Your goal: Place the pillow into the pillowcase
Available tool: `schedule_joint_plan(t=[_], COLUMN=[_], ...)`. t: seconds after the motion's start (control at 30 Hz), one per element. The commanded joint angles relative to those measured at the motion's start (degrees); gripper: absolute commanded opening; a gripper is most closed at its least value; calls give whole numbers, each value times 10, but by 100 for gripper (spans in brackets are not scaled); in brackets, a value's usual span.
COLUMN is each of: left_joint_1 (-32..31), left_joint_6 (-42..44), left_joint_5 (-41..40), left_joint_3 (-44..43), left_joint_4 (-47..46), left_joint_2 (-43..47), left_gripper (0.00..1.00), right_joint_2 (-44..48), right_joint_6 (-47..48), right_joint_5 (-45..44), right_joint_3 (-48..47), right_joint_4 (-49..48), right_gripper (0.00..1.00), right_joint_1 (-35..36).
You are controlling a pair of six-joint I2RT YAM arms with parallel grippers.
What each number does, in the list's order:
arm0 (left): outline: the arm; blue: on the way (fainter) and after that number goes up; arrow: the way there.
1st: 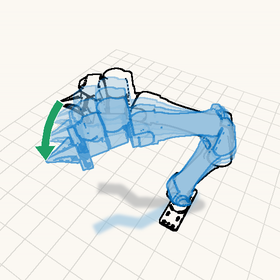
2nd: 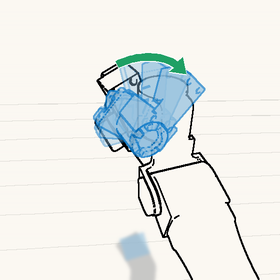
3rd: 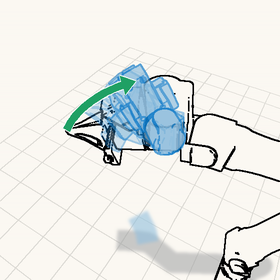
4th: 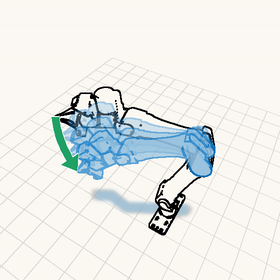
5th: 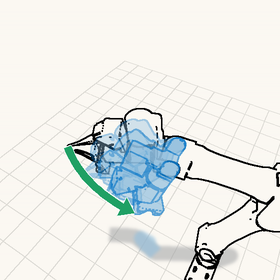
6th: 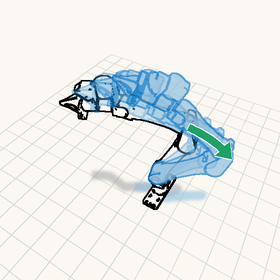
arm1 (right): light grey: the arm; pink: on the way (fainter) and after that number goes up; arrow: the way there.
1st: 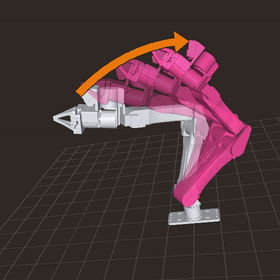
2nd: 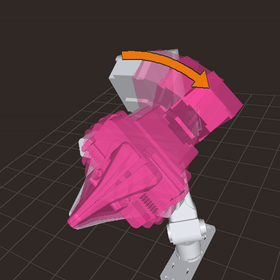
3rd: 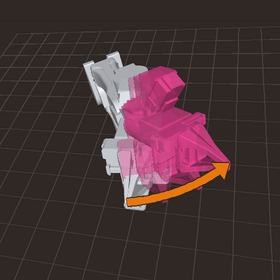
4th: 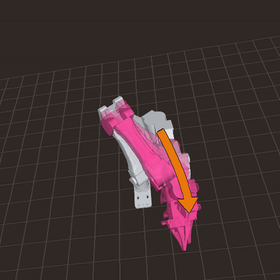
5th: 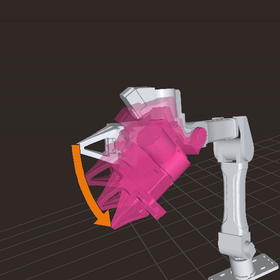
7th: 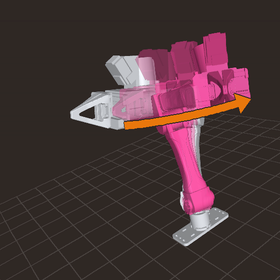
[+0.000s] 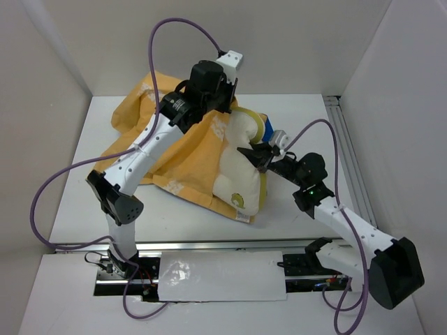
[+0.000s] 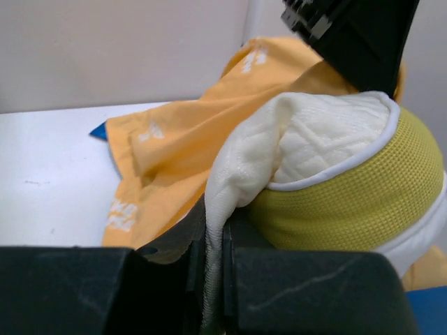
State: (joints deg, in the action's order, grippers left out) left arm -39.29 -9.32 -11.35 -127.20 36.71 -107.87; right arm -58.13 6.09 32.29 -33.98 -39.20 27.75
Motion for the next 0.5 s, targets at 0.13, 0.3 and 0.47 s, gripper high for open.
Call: schedule_joint_plan(t=[0.13, 0.3, 0.47], left_joint_1=[-4, -36, -42], left_joint_6=[33, 40, 12], left_joint_5=[210, 321, 339], left_joint_3=[3, -2, 6], left_joint_4=[-63, -69, -75], left_joint_2=[1, -22, -102], left_gripper=[0, 0, 0], right_joint_2=[-78, -239, -321], right_joint_6=[-38, -148, -187], right_joint_5=[-87, -57, -28], right_joint_3=[1, -39, -87], right_joint_4=[-143, -184, -187], right_gripper=[0, 2, 24], right_joint_1=[-44, -85, -90])
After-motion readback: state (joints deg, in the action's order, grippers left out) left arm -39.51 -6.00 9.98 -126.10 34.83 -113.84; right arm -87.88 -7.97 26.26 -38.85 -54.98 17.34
